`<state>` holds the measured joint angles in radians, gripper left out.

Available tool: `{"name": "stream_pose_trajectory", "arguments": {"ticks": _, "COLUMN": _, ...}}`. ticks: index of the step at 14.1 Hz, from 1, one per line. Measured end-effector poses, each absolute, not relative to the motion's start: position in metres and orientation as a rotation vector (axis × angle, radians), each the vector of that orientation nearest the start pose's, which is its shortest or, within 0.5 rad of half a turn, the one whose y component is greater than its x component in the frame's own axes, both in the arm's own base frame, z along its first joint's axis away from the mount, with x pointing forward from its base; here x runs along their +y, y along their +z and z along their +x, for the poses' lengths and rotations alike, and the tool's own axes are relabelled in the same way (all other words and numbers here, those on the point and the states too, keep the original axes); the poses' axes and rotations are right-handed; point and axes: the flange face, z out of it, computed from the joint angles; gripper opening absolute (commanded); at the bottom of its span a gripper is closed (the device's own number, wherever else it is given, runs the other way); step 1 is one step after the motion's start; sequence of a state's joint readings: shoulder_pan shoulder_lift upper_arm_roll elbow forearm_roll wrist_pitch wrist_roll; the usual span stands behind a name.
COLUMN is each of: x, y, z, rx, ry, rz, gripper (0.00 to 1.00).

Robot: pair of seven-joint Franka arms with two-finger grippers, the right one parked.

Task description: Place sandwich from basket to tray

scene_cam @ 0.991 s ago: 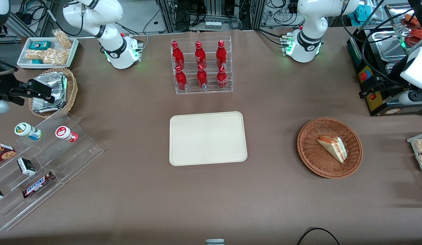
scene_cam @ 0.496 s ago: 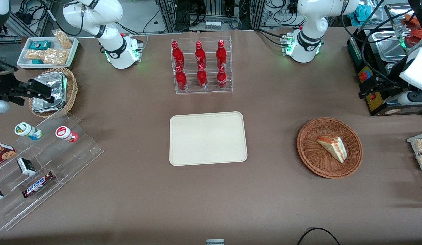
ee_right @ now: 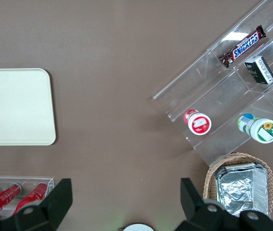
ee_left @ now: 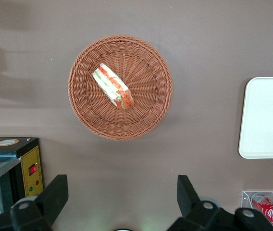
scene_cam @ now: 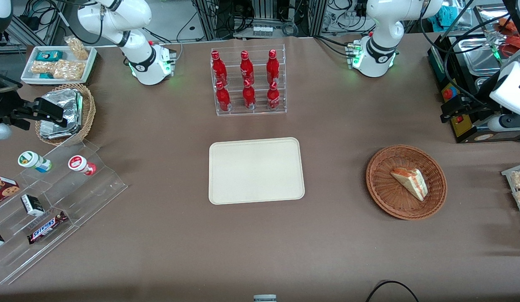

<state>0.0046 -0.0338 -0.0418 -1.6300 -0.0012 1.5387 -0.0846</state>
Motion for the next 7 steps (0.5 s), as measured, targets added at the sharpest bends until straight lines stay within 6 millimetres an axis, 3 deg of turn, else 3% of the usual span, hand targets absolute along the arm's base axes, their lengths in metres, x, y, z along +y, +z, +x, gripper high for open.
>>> {"name": "stream_pose_trajectory", "arguments": {"ticks": 3, "x": -0.018, "y": 0.587, "z": 0.542, "rx": -0.08, "ry": 0.169, "rz": -3.13, "gripper": 1.0}}
{"name": "stream_pose_trajectory", "arguments": {"ticks": 7, "x": -0.006, "y": 0.517, "z": 0.563, "rx": -0.115, "ry": 0.22, "rz": -3.126, "gripper": 1.0}}
